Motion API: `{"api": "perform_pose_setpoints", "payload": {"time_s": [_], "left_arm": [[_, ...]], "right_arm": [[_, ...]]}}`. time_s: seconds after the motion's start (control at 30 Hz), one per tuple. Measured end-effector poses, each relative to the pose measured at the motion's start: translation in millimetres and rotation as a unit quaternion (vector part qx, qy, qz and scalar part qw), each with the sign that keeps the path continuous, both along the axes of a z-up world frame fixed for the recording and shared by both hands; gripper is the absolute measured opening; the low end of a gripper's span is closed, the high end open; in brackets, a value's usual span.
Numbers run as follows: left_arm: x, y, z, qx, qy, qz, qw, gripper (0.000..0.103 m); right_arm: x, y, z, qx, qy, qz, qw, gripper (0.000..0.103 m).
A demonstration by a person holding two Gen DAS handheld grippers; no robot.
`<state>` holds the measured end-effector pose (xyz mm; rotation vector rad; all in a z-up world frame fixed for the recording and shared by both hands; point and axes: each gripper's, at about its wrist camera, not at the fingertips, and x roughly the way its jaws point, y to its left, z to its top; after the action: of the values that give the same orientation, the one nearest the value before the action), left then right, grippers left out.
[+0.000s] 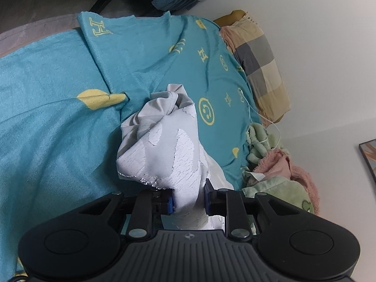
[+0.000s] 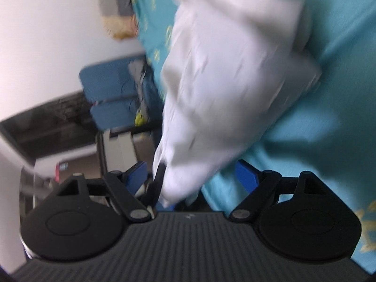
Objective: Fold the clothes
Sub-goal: 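Lift the folded shirt with both grippers and carry it toward the blanket pile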
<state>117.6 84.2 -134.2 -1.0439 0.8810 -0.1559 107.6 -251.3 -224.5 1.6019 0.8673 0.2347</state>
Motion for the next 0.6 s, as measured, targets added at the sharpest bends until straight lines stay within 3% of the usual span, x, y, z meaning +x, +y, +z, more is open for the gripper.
{"api": "perform_pose_setpoints", "payload": {"time_s": [0.13,0.2,0.4,0.6], "left_arm": [[-1,1,-2,-0.007,0.005,0.003,1.0,0.024],[-1,2,-3,-0.009,0.008,0.005,0.9999,0.024],[0,5,-6,-0.015,0.014,0.011,0.9997,0.024],[-5,6,9,-0.019,0.015,0.013,0.9996,0.024]], "right_arm": [[-13,-23,-1,-0.045,0.024,-0.08,0.995,0.084],[-15,-27,2,-0.07,0.022,-0.095,0.993,0.068],[-11,-25,13,-0.135,-0.01,-0.075,0.988,0.032],[-16,-25,33,-0.178,-0.059,-0.07,0.98,0.024]]}}
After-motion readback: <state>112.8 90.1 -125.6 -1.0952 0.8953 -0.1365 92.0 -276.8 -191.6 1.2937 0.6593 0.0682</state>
